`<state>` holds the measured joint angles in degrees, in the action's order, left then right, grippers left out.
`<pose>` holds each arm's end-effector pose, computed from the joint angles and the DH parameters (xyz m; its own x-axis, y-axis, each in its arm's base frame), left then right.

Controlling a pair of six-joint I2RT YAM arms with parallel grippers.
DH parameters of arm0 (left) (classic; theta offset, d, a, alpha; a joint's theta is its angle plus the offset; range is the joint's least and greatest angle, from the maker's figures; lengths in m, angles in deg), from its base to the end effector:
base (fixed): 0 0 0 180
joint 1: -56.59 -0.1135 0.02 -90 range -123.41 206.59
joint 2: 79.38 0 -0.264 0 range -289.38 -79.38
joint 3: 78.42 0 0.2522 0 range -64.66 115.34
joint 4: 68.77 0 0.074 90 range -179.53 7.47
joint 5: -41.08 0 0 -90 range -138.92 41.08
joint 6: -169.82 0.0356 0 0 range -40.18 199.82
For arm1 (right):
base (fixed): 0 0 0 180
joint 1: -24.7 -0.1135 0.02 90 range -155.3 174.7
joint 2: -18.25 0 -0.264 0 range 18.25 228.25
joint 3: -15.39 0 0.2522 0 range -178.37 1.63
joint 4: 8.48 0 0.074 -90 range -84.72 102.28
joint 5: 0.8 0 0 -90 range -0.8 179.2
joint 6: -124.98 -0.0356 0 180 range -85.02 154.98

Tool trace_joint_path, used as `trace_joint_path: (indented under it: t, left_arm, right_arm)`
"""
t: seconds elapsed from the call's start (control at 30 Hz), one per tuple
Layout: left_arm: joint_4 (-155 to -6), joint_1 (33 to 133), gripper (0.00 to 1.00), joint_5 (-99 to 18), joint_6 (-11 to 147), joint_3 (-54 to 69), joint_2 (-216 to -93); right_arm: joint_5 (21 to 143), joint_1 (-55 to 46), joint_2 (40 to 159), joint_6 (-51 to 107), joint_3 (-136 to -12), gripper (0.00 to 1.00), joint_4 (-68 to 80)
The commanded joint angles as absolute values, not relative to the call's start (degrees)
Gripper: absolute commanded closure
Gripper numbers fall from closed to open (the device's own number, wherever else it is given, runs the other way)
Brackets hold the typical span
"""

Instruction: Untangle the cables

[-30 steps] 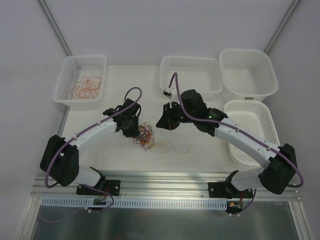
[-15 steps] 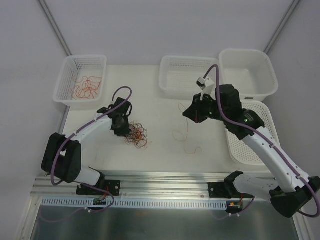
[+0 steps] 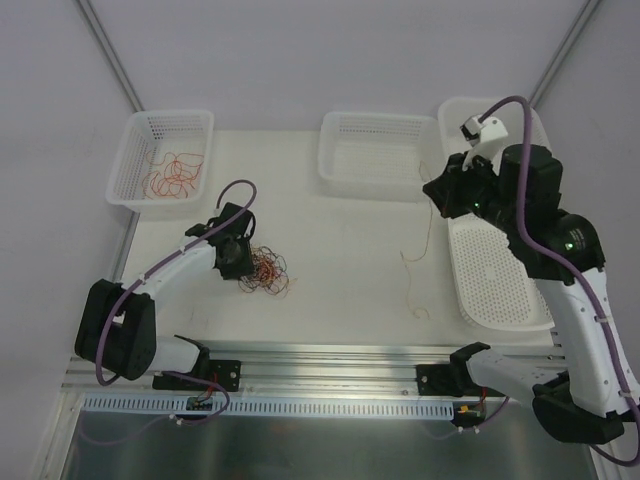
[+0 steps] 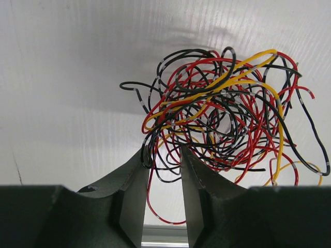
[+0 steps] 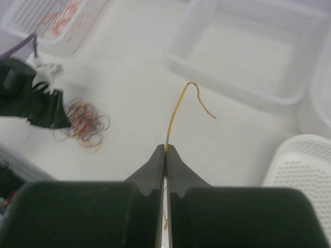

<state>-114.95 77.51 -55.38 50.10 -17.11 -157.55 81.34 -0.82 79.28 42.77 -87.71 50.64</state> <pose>0.2413 -0.0880 0.2013 -0.8753 -0.1928 -0.4434 -0.1460 0.9797 -0.1377 0.1638 0.0836 0.4814 -0.1883 -0.2387 -0.9527 -0.5756 0.8128 -0.0899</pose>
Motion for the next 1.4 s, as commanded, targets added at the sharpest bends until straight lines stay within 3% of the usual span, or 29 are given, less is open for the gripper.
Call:
trace_joint_path:
  t: [0.0, 0.27, 0.5, 0.67, 0.93, 1.27, 1.37]
  left_arm:
    - [-113.82, 77.5, 0.7, -54.81, 52.39, -19.48, -153.74]
    - [-111.53, 77.59, 0.69, -51.3, 51.96, -20.89, -153.03]
    - [-111.53, 77.5, 0.69, -49.01, 52.75, -20.19, -152.33]
    - [-111.45, 77.5, 0.68, -46.73, 52.4, -20.02, -152.42]
    - [-111.45, 77.59, 0.68, -44.97, 51.96, -20.63, -150.39]
    - [-111.36, 77.59, 0.68, -43.65, 51.43, -21.51, -150.22]
    - [-111.36, 77.59, 0.68, -43.21, 51.34, -20.98, -150.3]
  right_arm:
    - [95.11, 0.7, 79.59, 49.98, -98.54, 0.99, 58.07]
    - [114.32, 3.43, 80.03, 57.65, -111.74, 0.99, 57.41]
    - [125.14, 5.63, 78.81, 63.71, -107.39, 0.99, 46.51]
    - [121.3, 15.1, 76.08, 61.18, -91.48, 0.99, 37.81]
    - [105.91, 37.06, 73.97, 41.06, -59.59, 0.99, 24.54]
    - [100.01, 45.44, 80.47, 22.6, -51.9, 0.99, 29.07]
    - [99.4, 45.97, 82.75, 17.34, -51.03, 0.92, 33.64]
